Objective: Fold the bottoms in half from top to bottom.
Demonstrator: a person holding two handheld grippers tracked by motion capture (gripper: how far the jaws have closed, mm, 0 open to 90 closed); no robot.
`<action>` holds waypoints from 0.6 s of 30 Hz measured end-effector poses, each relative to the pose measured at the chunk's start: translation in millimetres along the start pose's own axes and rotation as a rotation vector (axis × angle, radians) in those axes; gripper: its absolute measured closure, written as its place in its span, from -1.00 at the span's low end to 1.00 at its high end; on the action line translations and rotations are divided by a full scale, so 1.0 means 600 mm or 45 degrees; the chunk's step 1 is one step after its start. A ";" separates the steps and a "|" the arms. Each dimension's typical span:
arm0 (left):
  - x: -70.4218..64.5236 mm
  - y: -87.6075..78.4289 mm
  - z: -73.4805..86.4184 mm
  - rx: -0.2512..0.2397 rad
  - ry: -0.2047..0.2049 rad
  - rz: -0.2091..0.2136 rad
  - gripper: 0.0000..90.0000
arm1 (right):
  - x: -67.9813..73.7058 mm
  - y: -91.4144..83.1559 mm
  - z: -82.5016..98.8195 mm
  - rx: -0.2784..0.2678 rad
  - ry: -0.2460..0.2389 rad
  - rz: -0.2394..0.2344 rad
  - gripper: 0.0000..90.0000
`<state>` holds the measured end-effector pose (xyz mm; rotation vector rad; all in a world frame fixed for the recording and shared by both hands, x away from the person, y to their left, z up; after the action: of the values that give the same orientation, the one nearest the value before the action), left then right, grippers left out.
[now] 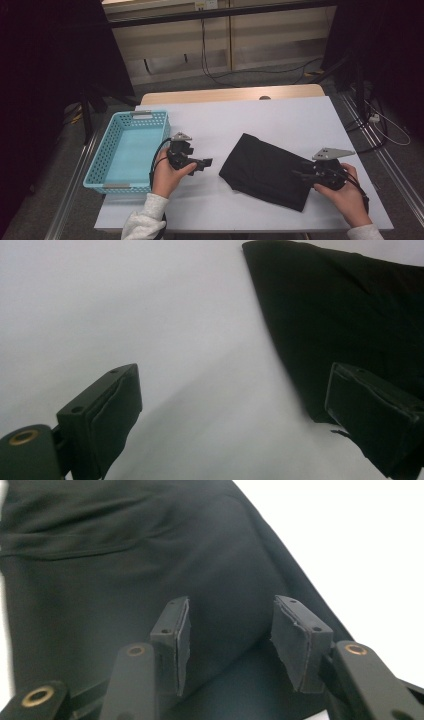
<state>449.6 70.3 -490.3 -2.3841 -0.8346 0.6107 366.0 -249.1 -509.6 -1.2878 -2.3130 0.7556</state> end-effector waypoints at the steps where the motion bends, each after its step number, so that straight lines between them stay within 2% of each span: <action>1: 0.001 -0.003 0.002 0.010 0.004 0.000 -0.82 | -0.008 0.005 -0.001 0.000 -0.001 0.018 0.10; 4: 0.003 -0.005 0.007 0.010 -0.005 -0.010 -0.82 | -0.019 0.012 -0.008 -0.005 0.016 0.042 0.08; 6: 0.003 -0.005 0.008 0.006 -0.011 -0.009 -0.82 | -0.024 0.017 -0.015 -0.017 0.038 0.037 0.08; 9: 0.003 -0.008 0.008 0.008 -0.009 -0.008 -0.82 | -0.030 0.031 -0.017 0.010 0.046 0.049 0.11; 14: 0.004 -0.008 0.009 0.004 -0.014 -0.014 -0.82 | -0.023 0.050 -0.015 0.052 0.001 0.038 0.22; 16: 0.004 -0.006 0.011 0.013 -0.009 -0.014 -0.82 | -0.021 0.050 -0.016 0.056 -0.021 0.042 0.35; 18: 0.002 -0.005 0.011 0.022 -0.009 -0.007 -0.82 | -0.016 0.052 -0.015 0.045 -0.007 0.017 0.57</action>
<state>445.4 75.3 -493.7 -2.3647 -0.8350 0.6220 396.4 -241.7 -522.9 -1.2883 -2.2872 0.8017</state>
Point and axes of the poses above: each handheld gripper's, and its own axes: y roughly forward along the jaws, z roughly out of its underside, x roughly to its left, the point moved 10 cm from there along y, roughly forward along the jaws, and after that the axes turned 4 degrees about -x, right-handed, at the moved point
